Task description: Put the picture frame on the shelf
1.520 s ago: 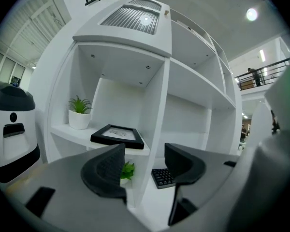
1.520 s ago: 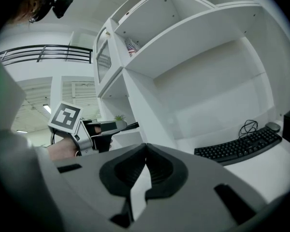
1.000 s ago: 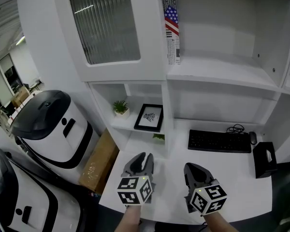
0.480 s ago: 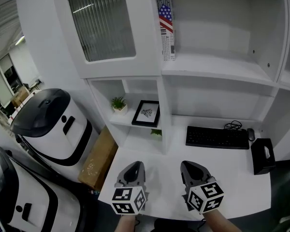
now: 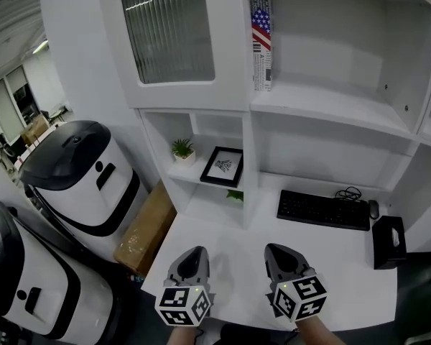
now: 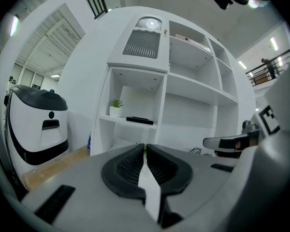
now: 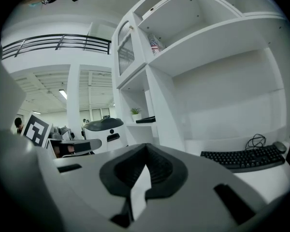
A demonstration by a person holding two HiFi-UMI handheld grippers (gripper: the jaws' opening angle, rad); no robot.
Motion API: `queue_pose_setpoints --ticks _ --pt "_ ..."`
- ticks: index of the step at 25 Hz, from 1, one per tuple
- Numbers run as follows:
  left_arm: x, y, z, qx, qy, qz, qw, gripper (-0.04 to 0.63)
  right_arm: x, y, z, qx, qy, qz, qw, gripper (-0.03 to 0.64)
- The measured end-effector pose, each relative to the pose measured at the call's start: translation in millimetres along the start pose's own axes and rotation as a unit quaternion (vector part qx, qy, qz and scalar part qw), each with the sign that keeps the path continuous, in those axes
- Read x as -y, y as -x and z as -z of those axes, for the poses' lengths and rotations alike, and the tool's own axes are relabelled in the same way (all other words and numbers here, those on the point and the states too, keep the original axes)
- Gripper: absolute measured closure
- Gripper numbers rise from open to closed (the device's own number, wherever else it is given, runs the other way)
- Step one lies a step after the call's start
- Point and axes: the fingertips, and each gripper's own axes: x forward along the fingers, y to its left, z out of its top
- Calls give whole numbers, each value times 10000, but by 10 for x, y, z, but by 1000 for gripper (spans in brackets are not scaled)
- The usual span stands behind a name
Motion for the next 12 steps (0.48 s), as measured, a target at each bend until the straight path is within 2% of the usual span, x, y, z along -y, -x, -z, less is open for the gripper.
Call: queue_pose_setpoints --ticks 12 --pt "-96 -28 20 -7 100 -56 9999 569 74 -76 21 -74 42 93 9999 617"
